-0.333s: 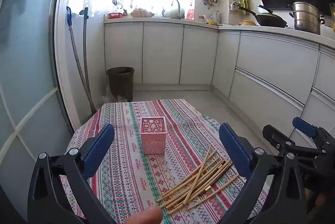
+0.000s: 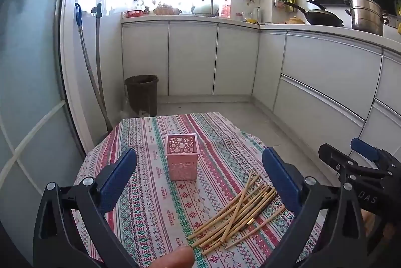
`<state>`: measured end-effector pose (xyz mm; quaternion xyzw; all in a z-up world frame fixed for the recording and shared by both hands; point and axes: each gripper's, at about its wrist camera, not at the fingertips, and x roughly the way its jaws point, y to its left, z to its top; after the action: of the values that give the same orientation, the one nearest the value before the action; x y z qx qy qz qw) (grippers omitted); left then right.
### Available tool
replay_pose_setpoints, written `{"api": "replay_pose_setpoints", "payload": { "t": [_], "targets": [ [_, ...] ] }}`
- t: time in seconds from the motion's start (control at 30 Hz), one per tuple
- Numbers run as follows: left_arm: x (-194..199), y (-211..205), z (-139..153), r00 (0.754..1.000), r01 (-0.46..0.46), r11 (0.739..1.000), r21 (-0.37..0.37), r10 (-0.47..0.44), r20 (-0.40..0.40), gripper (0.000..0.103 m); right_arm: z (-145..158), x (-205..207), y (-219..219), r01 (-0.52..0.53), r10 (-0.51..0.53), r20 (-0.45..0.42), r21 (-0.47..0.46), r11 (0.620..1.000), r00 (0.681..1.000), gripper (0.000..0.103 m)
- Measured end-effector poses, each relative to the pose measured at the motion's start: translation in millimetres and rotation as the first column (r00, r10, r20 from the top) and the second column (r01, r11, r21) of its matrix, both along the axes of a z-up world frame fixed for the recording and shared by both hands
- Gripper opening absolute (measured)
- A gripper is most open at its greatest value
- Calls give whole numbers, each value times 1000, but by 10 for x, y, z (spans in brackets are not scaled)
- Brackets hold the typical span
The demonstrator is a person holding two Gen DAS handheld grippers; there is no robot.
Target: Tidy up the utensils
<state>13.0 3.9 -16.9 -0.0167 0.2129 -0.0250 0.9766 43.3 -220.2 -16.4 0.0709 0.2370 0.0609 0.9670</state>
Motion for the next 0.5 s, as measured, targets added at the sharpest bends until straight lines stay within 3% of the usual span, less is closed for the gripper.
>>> {"api": "replay_pose_setpoints", "payload": {
  "t": [0.5],
  "targets": [
    [14, -35, -86, 1000, 12, 1000, 14, -11, -17, 96, -40, 40, -7, -5, 5, -33, 0, 1000, 999, 97]
  ]
}}
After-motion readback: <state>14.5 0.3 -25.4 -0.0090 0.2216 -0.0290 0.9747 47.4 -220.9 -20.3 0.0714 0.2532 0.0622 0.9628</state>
